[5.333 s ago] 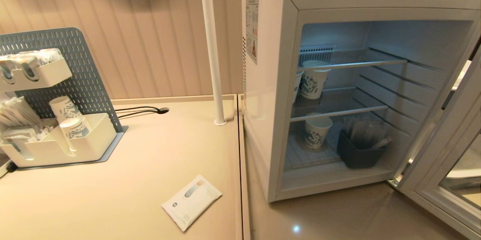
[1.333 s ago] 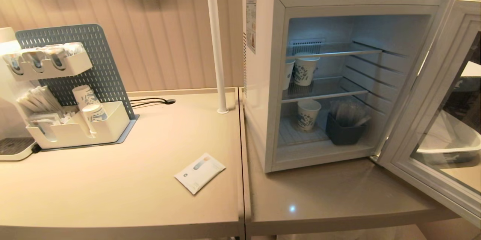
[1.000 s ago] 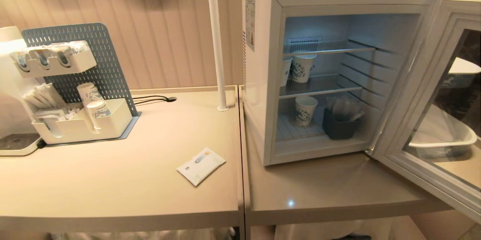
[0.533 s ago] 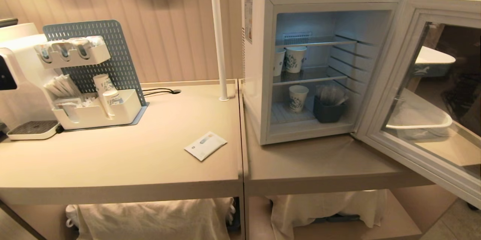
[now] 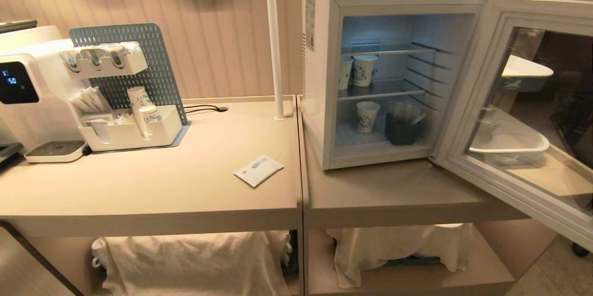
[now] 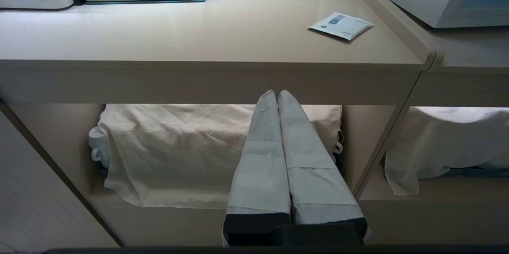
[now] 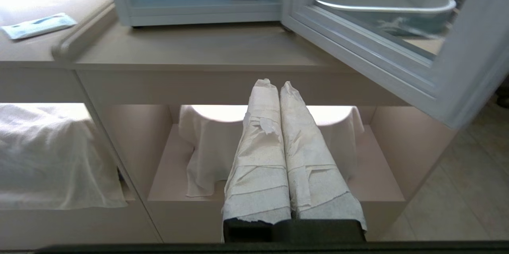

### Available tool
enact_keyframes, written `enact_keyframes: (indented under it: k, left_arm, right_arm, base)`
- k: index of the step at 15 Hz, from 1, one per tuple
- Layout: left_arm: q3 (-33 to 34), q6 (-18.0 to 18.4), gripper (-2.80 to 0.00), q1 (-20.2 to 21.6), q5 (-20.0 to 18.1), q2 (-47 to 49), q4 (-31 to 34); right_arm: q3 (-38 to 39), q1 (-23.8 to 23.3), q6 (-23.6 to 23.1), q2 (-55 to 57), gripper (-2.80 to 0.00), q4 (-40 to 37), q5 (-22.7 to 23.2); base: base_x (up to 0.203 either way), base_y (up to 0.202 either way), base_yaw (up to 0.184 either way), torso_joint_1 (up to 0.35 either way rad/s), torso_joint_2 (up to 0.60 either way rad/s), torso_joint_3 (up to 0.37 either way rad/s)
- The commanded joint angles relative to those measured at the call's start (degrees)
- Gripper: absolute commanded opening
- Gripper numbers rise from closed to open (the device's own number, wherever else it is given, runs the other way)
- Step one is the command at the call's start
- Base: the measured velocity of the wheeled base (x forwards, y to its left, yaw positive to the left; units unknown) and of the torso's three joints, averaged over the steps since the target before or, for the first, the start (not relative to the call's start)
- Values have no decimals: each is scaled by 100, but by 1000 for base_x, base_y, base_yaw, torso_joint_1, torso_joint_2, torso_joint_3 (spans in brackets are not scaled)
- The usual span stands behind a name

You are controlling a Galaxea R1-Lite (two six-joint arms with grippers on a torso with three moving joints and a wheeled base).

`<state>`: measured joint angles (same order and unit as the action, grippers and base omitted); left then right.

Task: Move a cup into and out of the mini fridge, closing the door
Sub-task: Close the freezer door

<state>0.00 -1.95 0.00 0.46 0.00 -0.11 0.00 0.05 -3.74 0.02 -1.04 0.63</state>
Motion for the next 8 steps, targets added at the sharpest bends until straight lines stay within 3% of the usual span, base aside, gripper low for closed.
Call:
enact_keyframes:
  k: [1,8]
  left_arm:
    - [0,2,-280,0,-2,0,-7]
    - [0,-7,-280,0,-2,0,-7]
  right_arm:
    - [9,4,-4,-2,-280,-1,-2]
    - [0,4,-12,-2,-280,7,-2]
  base:
    - [1,-103,12,3,10,2]
    - [0,-193,1,2,3,2]
